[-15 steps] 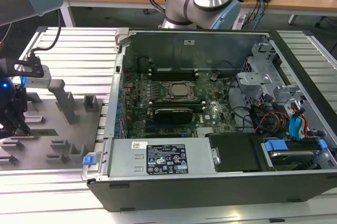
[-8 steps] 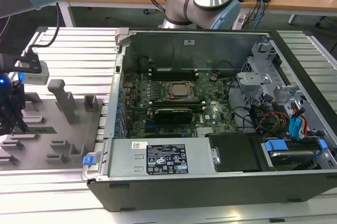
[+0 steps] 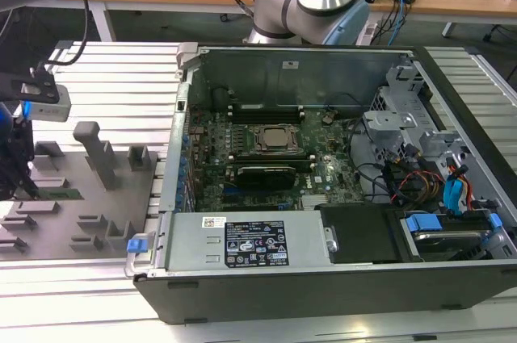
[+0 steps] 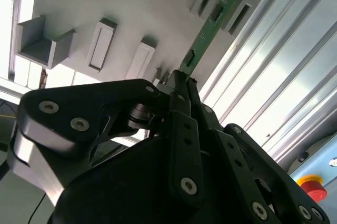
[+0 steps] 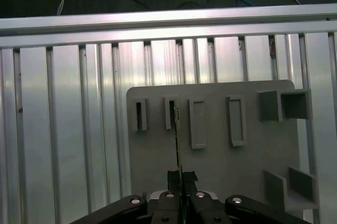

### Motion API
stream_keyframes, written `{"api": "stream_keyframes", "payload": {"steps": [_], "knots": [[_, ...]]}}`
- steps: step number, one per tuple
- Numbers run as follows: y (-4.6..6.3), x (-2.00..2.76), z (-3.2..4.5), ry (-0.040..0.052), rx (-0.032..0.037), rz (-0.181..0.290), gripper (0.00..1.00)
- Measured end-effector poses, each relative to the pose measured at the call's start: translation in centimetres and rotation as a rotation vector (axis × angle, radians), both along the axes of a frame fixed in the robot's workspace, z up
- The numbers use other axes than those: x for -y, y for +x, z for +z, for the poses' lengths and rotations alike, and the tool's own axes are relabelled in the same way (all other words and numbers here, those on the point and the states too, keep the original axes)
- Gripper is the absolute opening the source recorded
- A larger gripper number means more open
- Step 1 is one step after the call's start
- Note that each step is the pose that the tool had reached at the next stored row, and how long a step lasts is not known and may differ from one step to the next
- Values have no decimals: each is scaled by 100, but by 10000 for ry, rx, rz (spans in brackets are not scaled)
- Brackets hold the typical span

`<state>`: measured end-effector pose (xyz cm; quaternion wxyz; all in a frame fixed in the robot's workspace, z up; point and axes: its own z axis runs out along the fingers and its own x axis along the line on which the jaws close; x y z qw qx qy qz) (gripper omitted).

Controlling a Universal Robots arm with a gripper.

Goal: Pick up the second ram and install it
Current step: 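Pick up the second ram and move it above second insertion slot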

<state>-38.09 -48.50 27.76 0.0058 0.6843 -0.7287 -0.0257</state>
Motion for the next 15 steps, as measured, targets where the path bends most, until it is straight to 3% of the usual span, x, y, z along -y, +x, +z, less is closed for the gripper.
{"api": "stream_keyframes", "payload": {"steps": [7,11,15], "knots": [[0,0,90,1,0,0,13],[0,0,205,1,1,1,13],[0,0,251,1,1,0,13]]}}
